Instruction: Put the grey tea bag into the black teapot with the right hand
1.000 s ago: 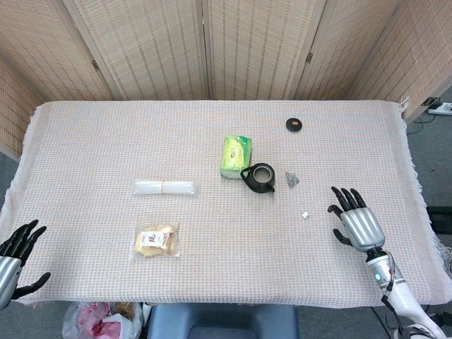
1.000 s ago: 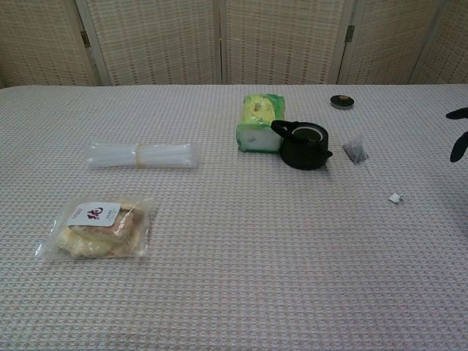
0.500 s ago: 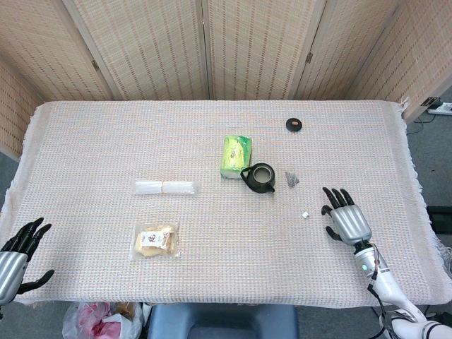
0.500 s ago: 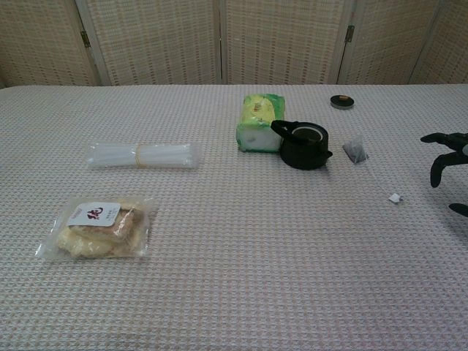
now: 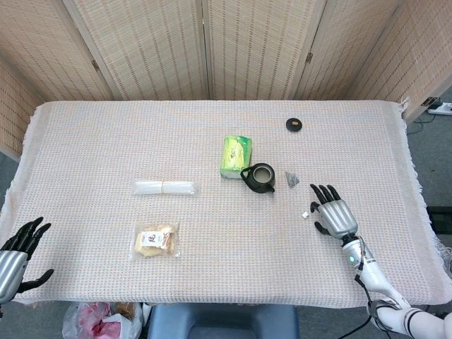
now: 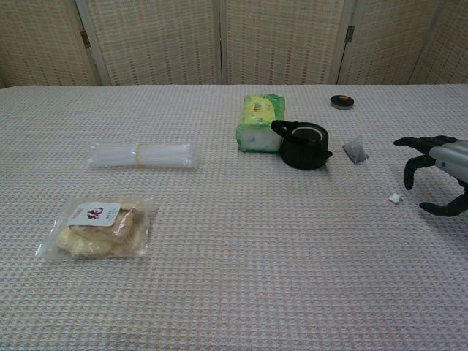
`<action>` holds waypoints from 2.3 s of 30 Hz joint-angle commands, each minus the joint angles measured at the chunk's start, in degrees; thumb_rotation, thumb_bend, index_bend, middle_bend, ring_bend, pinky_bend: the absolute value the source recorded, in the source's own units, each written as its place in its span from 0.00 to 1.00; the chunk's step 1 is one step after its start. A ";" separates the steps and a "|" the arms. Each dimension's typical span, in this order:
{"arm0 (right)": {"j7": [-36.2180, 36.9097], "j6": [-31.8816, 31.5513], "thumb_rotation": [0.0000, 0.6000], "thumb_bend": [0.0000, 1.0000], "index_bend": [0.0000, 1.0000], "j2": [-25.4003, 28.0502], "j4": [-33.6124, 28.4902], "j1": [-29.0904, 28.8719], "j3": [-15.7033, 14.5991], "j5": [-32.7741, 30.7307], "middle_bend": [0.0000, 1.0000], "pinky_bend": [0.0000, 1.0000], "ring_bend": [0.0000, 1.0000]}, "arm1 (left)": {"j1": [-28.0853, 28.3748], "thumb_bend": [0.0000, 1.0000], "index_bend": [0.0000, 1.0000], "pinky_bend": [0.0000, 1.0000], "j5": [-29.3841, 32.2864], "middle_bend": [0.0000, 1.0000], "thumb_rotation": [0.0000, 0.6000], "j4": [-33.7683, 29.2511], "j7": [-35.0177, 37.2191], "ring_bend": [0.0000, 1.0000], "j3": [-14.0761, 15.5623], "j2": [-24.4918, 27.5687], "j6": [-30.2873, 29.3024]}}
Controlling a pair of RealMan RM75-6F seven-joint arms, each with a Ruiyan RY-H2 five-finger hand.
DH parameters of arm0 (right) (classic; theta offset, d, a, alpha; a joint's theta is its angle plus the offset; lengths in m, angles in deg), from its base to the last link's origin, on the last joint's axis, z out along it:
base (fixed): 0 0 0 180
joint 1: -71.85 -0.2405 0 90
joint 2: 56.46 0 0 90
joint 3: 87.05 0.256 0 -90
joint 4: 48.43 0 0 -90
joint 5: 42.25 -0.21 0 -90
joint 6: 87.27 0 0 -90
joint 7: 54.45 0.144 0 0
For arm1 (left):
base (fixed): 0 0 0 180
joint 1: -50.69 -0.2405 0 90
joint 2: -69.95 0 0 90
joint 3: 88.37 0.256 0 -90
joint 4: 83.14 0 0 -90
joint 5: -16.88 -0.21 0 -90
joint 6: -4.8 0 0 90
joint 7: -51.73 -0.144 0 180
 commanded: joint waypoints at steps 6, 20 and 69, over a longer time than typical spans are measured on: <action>-0.48 0.88 1.00 0.27 0.45 -1.34 1.88 -1.50 0.08 -0.09 0.00 0.00 0.00 | 0.08 0.27 0.00 0.24 -0.01 0.00 1.00 0.28 0.48 0.00 -0.04 0.07 0.12; -0.49 2.26 1.00 0.27 0.49 -2.64 3.61 -3.24 -0.03 -0.66 0.00 0.00 0.00 | 0.25 0.27 0.00 0.24 -1.01 0.00 1.00 1.53 2.22 0.00 0.03 -0.10 -0.42; -1.58 -2.01 1.00 0.28 0.64 -0.09 -1.76 -6.02 1.81 -0.65 0.07 0.00 0.00 | 0.35 0.27 0.00 0.24 -1.84 0.00 1.00 4.07 5.81 0.00 -0.26 -0.64 -2.20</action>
